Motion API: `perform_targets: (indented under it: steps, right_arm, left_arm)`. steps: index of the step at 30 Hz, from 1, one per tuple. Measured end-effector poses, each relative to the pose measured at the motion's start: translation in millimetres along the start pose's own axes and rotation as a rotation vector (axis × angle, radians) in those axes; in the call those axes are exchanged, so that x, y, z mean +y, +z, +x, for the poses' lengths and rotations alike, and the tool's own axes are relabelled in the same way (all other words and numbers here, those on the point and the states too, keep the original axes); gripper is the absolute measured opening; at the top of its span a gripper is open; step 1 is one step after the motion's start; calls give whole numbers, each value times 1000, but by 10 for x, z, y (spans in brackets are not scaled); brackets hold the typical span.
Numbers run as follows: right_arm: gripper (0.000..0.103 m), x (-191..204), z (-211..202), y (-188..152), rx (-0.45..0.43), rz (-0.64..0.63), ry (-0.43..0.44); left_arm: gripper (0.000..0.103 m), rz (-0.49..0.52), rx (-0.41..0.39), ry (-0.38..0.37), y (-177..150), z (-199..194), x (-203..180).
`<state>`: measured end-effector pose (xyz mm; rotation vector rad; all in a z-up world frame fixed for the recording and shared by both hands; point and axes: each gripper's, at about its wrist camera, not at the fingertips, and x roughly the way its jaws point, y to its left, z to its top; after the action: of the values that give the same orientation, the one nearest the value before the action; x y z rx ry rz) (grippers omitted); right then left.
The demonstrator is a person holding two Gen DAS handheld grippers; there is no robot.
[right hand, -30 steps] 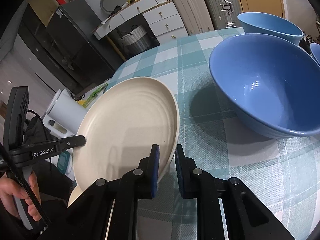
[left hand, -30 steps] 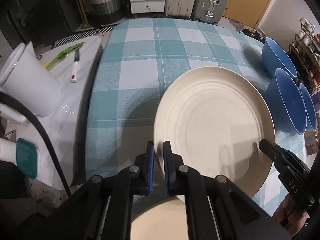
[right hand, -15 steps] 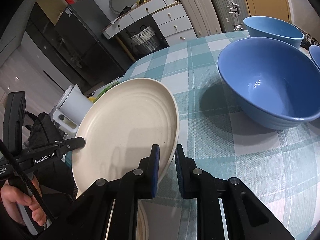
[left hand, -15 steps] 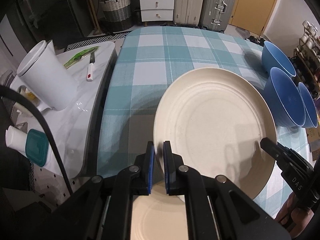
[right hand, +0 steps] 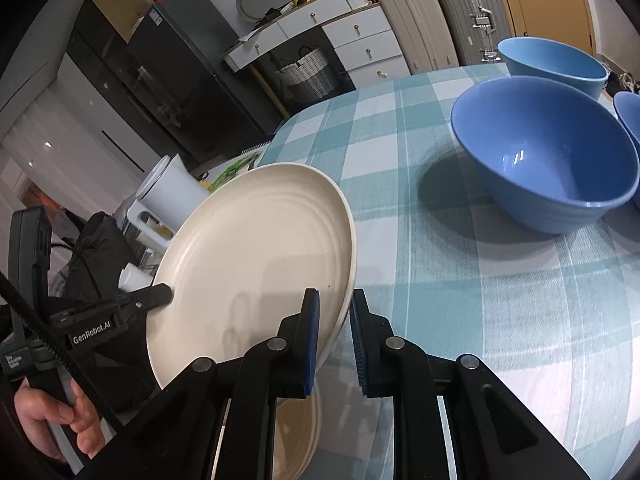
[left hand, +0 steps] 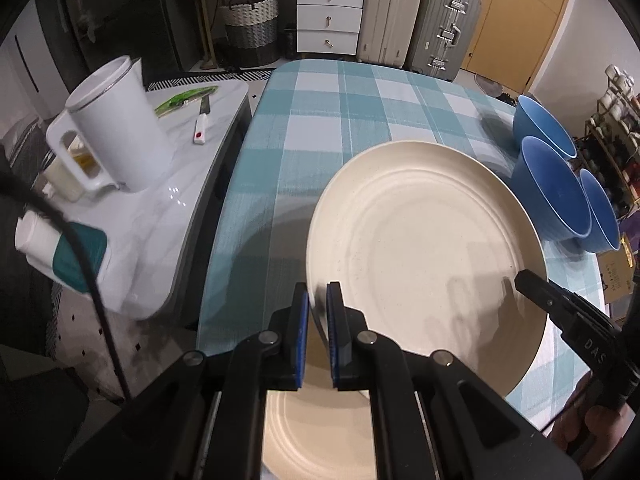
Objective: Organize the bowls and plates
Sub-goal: 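Lift and carry the cream plate with both grippers toward the plate stack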
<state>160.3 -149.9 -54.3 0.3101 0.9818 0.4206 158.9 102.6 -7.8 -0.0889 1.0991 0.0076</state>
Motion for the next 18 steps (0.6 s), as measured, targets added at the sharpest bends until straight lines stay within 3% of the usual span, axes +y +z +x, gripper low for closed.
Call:
perform_targets:
  steps: [6, 13, 18]
  right_arm:
    - [17, 167, -98, -169, 12, -68, -34]
    - [17, 261, -210, -278, 5, -107, -46]
    - [17, 352, -146, -371, 39, -150, -57]
  left_arm:
    - [6, -21, -15, 14, -330, -103, 57]
    - [6, -76, -11, -49, -578, -139, 178]
    - [6, -99, -30, -55, -711, -190, 249]
